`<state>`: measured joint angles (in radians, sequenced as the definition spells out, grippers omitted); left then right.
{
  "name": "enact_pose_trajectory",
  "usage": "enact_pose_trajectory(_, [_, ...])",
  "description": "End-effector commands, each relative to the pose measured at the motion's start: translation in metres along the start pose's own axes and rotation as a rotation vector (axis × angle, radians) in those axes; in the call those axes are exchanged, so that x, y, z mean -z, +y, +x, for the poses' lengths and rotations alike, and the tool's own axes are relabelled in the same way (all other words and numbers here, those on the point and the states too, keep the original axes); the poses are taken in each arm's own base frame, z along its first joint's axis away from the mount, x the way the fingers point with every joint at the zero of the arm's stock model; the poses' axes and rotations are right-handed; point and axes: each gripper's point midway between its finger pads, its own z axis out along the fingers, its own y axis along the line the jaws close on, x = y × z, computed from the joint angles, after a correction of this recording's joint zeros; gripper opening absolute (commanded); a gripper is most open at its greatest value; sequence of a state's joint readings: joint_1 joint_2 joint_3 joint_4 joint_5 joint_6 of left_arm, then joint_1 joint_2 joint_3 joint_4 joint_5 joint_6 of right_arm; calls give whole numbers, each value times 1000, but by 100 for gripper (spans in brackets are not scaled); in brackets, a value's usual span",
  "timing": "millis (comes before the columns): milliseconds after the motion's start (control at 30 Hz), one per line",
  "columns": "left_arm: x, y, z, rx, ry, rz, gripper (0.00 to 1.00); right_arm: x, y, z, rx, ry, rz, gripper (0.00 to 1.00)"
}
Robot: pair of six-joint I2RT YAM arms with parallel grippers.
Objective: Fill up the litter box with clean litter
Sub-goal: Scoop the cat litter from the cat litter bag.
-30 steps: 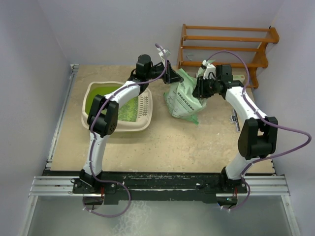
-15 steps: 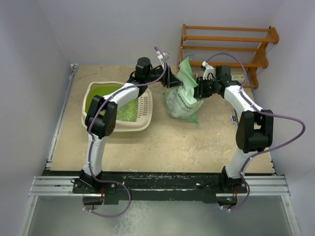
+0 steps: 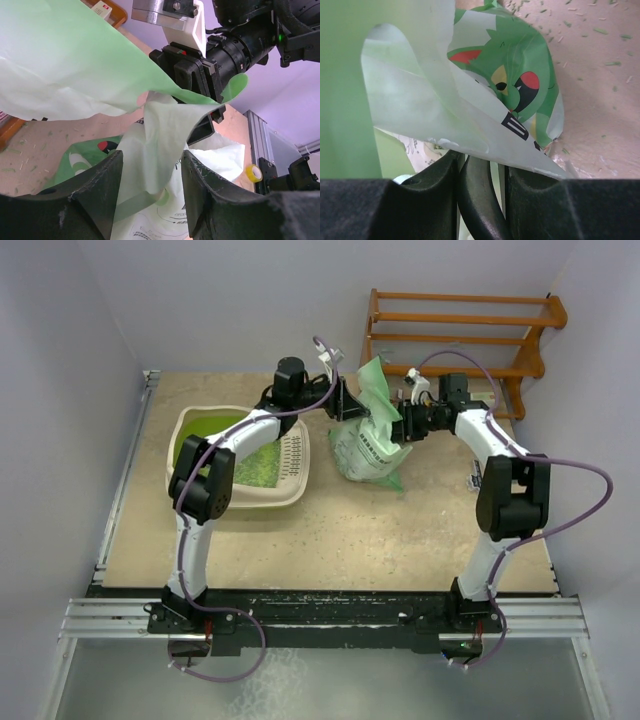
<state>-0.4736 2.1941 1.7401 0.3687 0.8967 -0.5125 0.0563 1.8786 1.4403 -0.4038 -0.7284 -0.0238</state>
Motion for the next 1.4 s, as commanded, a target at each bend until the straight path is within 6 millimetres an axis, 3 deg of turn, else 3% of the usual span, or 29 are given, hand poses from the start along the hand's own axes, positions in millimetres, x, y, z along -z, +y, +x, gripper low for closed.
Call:
enact_pose_trajectory(0, [12,-29,-31,-105,-31,4,48,-19,25,92,-164,299,-128,0])
enact_pose_trajectory(433, [20,-37,-38,-118,-38,-31,51,-6,53,71,-229,246,-262,0])
enact_pose_trajectory(700, [29,-39,-46,-135,-46,-90,54,17,71,48,-239,178,-365,0])
enact_pose_trajectory(900, [40,-40,-62,-165,-74,-155,64,33,89,35,-221,144,-416,0])
enact_pose_trajectory(1367, [62,-48,-71,-189,-88,-236,72,62,99,12,-228,85,-452,0])
